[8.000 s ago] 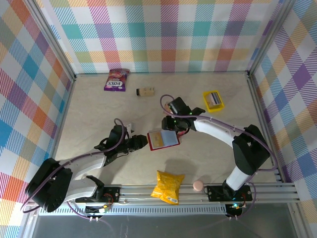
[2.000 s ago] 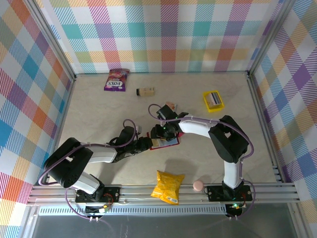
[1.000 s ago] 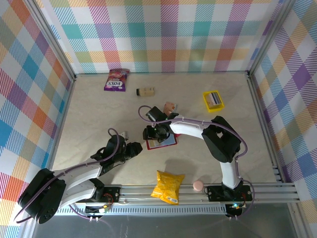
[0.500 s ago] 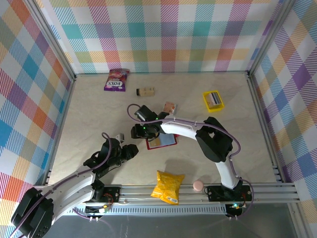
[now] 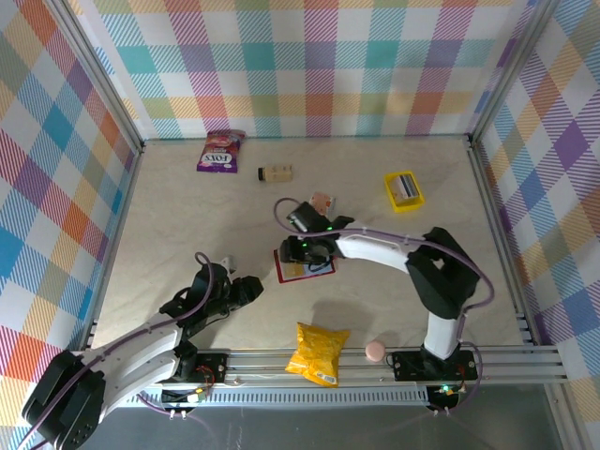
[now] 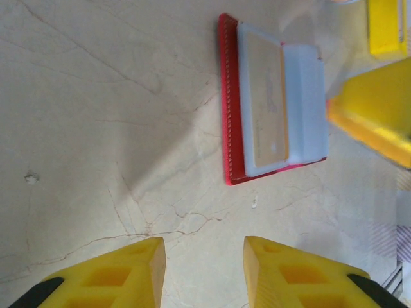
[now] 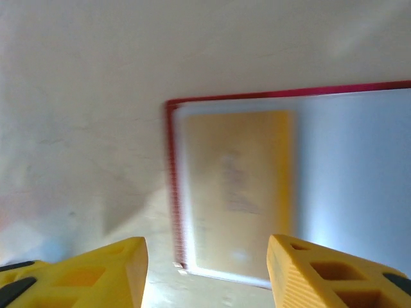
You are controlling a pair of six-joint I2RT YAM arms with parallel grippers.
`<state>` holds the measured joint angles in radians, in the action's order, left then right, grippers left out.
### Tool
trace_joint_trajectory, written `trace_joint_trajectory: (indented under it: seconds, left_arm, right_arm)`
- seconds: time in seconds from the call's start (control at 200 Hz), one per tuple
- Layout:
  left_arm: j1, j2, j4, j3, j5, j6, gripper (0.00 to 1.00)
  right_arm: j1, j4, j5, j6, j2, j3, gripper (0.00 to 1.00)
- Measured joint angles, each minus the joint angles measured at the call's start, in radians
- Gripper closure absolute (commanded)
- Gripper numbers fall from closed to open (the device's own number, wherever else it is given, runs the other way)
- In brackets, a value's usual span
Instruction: Put the credit cards into the card holder
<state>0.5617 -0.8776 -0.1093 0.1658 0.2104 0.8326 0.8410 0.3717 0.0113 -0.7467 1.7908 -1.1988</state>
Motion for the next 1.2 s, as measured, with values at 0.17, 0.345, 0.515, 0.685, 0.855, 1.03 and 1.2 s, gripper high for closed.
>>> trace_joint_trajectory:
  seconds: [0.17,0.345,0.515,0.685,0.855,1.03,1.2]
  left_arm:
    - [0.015,-0.122,-0.064,0.025,0.014,-0.016,0.60]
    - [0.026,-0.169,-0.109,0.067,0.016,-0.031,0.60]
    - [0.026,-0.203,-0.137,0.091,0.016,-0.041,0.59]
    - [0.026,-0.227,-0.156,0.093,0.015,-0.042,0.59]
    - [0.026,-0.248,-0.166,0.094,0.016,-0.044,0.59]
    - [0.026,-0.275,-0.183,0.095,0.016,-0.044,0.59]
    - [0.026,-0.291,-0.186,0.101,0.016,-0.044,0.59]
  right_arm:
    - [-0.067,0.023,-0.049,0.030,-0.048,0.050,0.44]
    - [-0.073,0.062,-0.070,0.079,-0.040,0.053,0.42]
    - [-0.083,0.077,-0.076,0.110,0.014,0.038,0.41]
    - [-0.089,0.086,-0.072,0.127,0.045,0.031,0.41]
    - [-0.094,0.086,-0.060,0.132,0.047,0.030,0.41]
    - [-0.094,0.086,-0.062,0.134,0.047,0.030,0.40]
    - [-0.082,0.089,-0.082,0.135,0.024,0.030,0.40]
